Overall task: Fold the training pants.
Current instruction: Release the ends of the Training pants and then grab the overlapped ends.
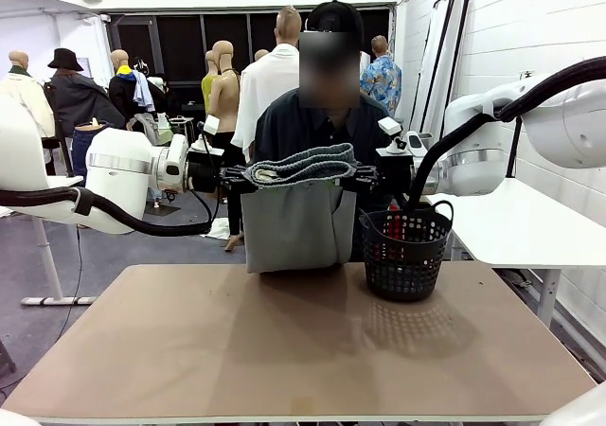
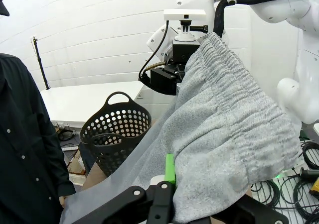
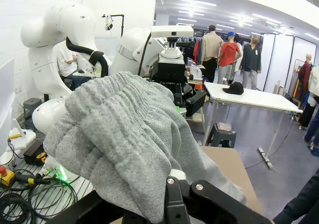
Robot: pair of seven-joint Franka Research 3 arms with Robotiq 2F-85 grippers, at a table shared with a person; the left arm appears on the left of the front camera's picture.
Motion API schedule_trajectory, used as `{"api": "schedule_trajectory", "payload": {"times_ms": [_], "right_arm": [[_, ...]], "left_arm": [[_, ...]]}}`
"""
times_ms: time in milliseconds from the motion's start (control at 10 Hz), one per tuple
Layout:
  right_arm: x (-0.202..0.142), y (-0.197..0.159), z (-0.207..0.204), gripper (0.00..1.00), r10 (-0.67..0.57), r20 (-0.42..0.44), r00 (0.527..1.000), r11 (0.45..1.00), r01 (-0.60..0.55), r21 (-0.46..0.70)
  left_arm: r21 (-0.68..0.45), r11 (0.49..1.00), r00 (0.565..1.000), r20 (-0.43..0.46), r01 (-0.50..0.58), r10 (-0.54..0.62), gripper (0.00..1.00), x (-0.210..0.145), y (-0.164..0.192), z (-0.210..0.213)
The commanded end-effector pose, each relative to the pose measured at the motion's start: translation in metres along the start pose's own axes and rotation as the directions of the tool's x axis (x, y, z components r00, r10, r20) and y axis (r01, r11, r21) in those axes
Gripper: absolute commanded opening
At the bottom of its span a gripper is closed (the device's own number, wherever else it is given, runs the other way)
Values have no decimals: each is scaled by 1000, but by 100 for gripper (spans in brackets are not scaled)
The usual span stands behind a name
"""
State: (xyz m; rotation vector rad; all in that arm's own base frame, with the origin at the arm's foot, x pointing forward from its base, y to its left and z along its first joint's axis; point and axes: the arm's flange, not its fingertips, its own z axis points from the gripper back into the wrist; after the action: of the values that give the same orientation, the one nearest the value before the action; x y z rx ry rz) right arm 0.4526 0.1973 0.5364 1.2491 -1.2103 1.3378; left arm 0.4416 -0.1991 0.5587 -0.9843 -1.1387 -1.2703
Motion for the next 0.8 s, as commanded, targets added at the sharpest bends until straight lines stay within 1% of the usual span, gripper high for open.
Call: {"api": "schedule_trajectory", "payload": {"times_ms": [0,700], "right_arm": [[2,2,-1,0,10,6,1000,1000,-11,7],[2,2,-1,0,10,6,1000,1000,-11,7]], "left_arm": [[12,1000,1000,22,-1,1,0,2,-3,2],[12,1000,1000,22,-1,1,0,2,-3,2]]}}
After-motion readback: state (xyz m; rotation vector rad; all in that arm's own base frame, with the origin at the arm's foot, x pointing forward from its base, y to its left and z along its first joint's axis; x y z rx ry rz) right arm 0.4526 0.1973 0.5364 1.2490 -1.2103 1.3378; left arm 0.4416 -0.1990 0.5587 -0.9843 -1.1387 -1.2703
